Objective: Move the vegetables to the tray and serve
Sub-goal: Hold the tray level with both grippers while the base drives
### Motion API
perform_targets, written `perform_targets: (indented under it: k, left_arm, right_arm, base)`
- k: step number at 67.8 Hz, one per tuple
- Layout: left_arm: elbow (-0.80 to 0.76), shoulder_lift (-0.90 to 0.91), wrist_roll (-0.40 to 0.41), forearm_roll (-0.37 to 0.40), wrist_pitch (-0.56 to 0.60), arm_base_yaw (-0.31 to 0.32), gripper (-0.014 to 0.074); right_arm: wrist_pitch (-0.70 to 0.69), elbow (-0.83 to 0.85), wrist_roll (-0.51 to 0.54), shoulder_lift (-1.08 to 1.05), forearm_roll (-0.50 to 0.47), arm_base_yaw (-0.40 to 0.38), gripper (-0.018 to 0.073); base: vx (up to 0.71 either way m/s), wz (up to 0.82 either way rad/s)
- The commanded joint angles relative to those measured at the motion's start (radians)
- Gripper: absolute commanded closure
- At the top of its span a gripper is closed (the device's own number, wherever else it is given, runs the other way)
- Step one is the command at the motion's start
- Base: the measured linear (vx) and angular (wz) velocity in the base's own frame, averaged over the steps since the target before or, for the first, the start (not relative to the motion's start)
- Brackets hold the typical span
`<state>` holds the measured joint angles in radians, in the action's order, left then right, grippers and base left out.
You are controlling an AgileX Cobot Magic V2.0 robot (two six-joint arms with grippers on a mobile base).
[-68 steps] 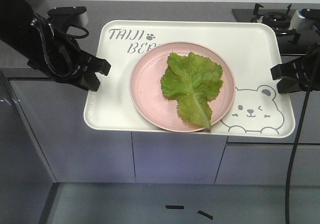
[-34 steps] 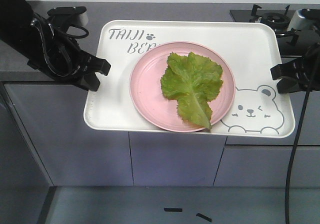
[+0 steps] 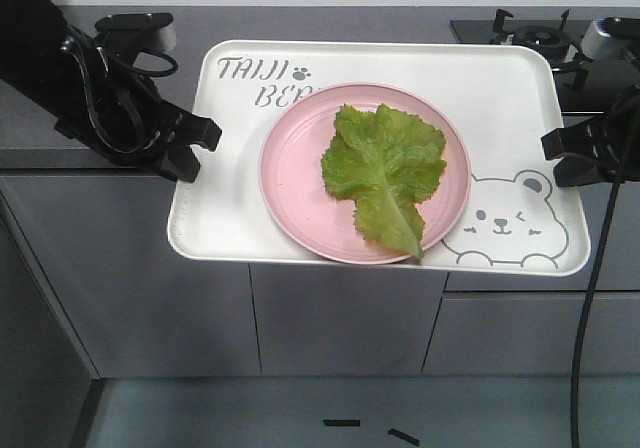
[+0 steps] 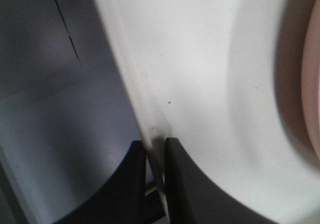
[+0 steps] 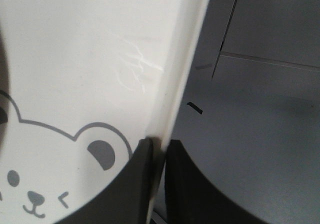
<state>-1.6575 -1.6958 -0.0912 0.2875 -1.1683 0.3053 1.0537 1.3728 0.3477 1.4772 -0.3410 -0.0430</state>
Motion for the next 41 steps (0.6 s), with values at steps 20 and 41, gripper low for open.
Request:
perform_targets:
  k: [20,41]
  left_arm:
    - [-0.033,0.049,-0.026,0.234,0.081,0.039,0.0602]
    - [-0.033,0.049,-0.026,0.234,0.081,0.039,0.0602]
  right_arm:
    - [0.015,0.028,0.049,-0.041,-0.206,0.031,0.0565]
    - [0.015,0.028,0.049,-0.041,-0.206,0.031,0.0565]
  base:
    - [0.02,-0.01]
    - [0.03,-0.01]
